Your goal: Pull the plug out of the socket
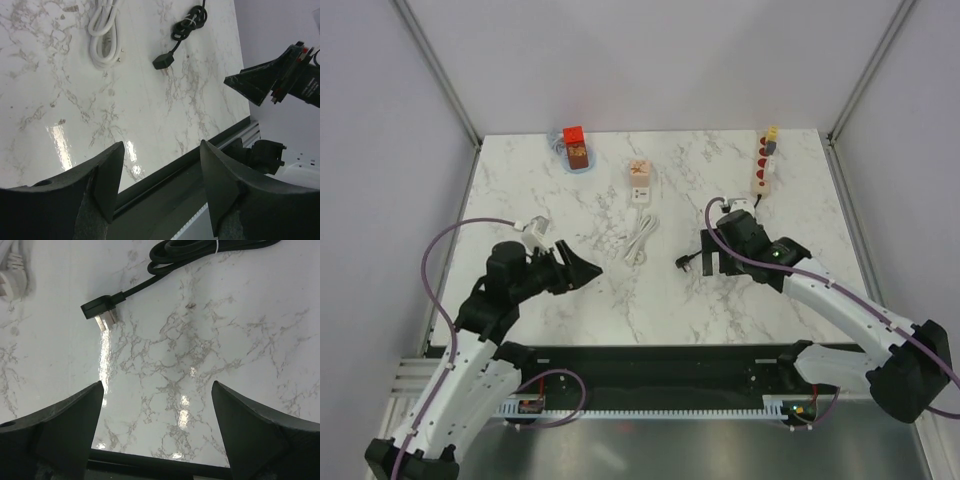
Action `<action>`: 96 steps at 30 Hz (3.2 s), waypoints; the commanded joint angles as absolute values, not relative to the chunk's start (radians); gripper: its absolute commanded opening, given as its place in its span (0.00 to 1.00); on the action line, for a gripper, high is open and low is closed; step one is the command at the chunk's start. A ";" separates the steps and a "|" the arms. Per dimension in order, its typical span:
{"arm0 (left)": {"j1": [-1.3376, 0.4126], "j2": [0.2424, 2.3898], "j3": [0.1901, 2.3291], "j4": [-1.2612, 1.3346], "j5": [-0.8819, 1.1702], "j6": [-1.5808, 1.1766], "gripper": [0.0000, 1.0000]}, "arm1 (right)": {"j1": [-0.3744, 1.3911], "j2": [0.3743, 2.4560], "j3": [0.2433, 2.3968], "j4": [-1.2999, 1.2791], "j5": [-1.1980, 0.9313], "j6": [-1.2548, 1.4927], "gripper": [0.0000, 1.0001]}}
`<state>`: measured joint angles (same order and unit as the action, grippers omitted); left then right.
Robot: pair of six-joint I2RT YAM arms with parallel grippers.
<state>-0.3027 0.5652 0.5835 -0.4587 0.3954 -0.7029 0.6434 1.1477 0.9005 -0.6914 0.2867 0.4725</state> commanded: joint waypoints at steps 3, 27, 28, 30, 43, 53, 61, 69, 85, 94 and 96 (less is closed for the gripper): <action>-0.377 0.704 0.647 -0.457 0.383 -0.680 0.71 | 0.644 1.204 0.978 -0.629 0.212 0.474 0.98; -0.334 1.653 1.114 -0.207 0.585 -0.508 0.88 | 0.488 1.420 1.152 -0.598 0.130 0.348 0.98; -0.344 1.667 1.118 -0.207 0.577 -0.505 0.88 | 0.482 1.414 1.143 -0.595 0.127 0.342 0.98; -0.379 1.722 1.143 -0.206 0.569 -0.502 0.86 | 0.476 1.411 1.115 -0.588 0.127 0.328 0.98; -0.502 1.818 1.147 -0.252 0.219 -0.416 0.70 | 0.462 1.342 1.035 -0.572 0.091 0.339 0.98; -0.523 1.786 1.062 -0.270 0.199 -0.456 0.36 | 0.462 1.302 1.008 -0.571 0.066 0.357 0.98; -0.528 1.554 0.875 -0.267 0.170 -0.503 0.02 | 0.463 1.302 0.997 -0.542 0.017 0.388 0.98; -0.558 1.231 0.586 -0.245 0.245 -0.629 0.03 | 0.523 1.365 0.979 -0.456 -0.044 0.460 0.98; -0.566 1.079 0.902 -0.471 0.132 -0.506 0.99 | 0.591 1.460 0.948 -0.318 -0.132 0.518 0.98; -0.548 1.478 1.308 -0.482 0.003 -0.267 0.90 | 0.592 1.509 0.971 -0.273 -0.196 0.522 0.98; -0.534 1.531 1.345 -0.489 0.003 -0.241 0.90 | 0.592 1.511 0.973 -0.273 -0.218 0.522 0.98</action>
<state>-0.5503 1.4551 1.2690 -0.4648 0.0509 -0.3656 0.5873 1.5059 0.9546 -0.3061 -0.1650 0.5102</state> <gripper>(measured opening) 0.901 0.982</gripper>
